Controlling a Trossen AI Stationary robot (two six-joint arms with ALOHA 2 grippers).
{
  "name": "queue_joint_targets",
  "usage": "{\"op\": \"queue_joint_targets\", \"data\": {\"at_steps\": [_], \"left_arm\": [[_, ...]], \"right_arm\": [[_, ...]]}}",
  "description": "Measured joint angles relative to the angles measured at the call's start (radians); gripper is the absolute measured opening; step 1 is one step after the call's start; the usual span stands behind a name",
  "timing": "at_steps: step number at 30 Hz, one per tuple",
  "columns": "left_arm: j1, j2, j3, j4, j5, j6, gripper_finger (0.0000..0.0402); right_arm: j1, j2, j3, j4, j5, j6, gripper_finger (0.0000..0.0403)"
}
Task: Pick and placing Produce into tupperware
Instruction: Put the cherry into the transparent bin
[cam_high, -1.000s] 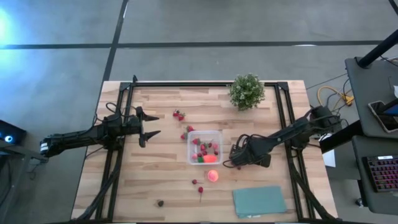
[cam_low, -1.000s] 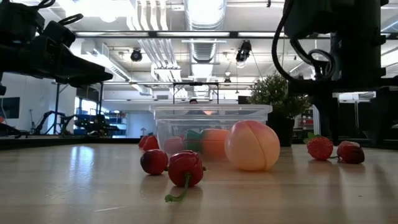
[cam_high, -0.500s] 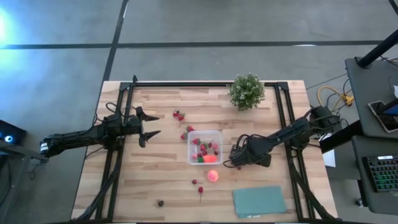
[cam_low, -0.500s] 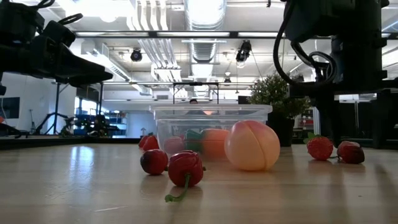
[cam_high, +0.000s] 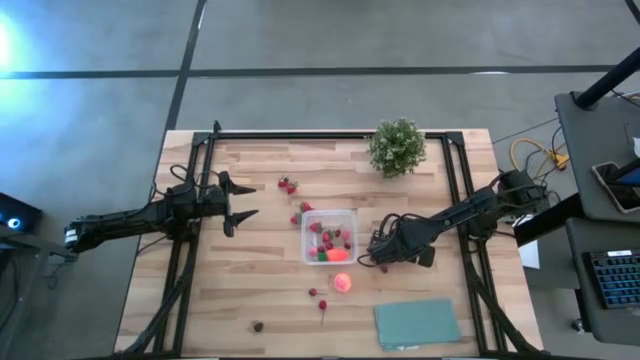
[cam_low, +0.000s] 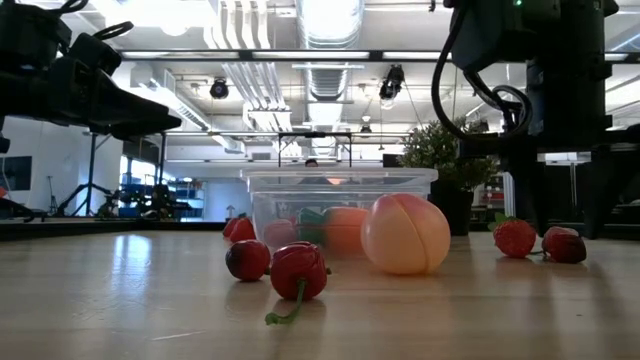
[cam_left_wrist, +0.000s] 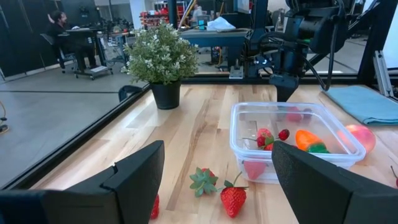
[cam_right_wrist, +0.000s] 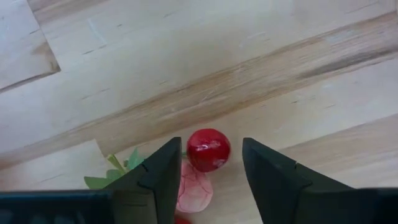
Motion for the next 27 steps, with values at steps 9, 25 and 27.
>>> {"op": "queue_joint_targets", "data": {"at_steps": [9, 25, 27], "left_arm": [[0.0, 0.0, 0.0, 0.0, 0.0, 0.0, 0.0283], [0.0, 0.0, 0.0, 0.0, 0.0, 0.0, 0.0283], [0.0, 0.0, 0.0, 0.0, 0.0, 0.0, 0.0283]], "right_arm": [[-0.001, 0.0, 0.0, 0.002, 0.0, 0.002, 0.0173], [-0.002, 0.041, -0.001, 0.048, -0.001, 0.004, 0.0132], [-0.002, 0.042, -0.001, 0.047, -0.001, 0.004, 0.0123]]}}
